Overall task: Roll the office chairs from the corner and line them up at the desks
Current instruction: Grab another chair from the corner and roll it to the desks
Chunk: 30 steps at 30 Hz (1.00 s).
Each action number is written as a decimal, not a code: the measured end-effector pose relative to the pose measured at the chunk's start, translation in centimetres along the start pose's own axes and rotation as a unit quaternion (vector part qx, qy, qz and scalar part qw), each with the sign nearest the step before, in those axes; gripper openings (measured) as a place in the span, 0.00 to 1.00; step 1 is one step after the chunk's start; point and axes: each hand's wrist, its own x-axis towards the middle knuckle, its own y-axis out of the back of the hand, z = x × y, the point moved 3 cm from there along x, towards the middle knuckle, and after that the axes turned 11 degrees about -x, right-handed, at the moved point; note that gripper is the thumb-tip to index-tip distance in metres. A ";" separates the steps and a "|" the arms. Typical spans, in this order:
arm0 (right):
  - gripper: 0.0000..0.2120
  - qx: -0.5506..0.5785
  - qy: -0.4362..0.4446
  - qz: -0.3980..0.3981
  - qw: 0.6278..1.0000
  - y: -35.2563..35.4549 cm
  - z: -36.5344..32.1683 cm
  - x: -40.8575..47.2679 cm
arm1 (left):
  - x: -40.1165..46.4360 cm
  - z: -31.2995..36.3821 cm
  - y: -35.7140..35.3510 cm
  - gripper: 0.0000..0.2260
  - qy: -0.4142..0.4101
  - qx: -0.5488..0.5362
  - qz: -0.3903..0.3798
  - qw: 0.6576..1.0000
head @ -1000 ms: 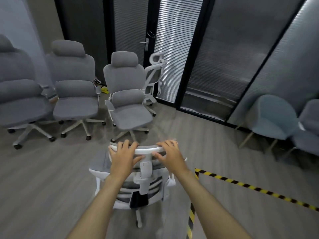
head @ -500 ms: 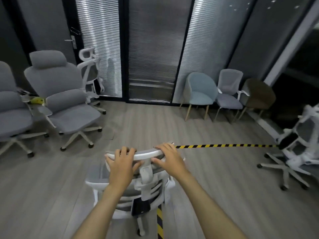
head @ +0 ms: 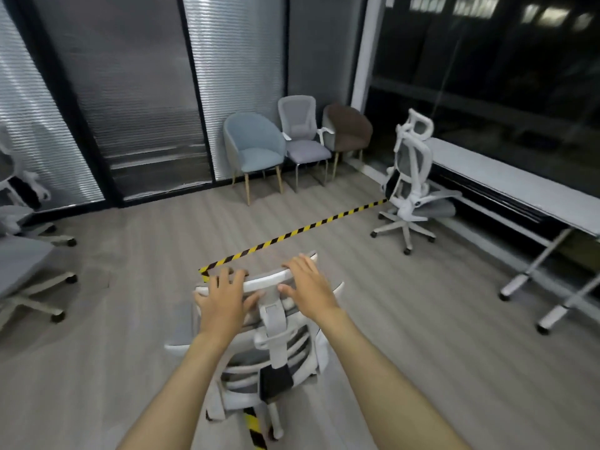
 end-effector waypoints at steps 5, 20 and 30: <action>0.22 -0.045 -0.052 0.050 0.996 3.4 7.9 -5.2 | -0.4 8.6 -2.9 0.21 -0.078 -0.032 -0.026 0.996; 0.27 -0.113 -0.186 0.137 0.966 10.0 31.3 -6.7 | 9.7 28.7 -16.4 0.23 -0.263 -0.125 -0.064 0.954; 0.33 -0.124 -0.291 0.107 0.942 14.6 45.9 -2.9 | 19.2 43.1 -25.7 0.23 -0.347 -0.172 -0.102 0.916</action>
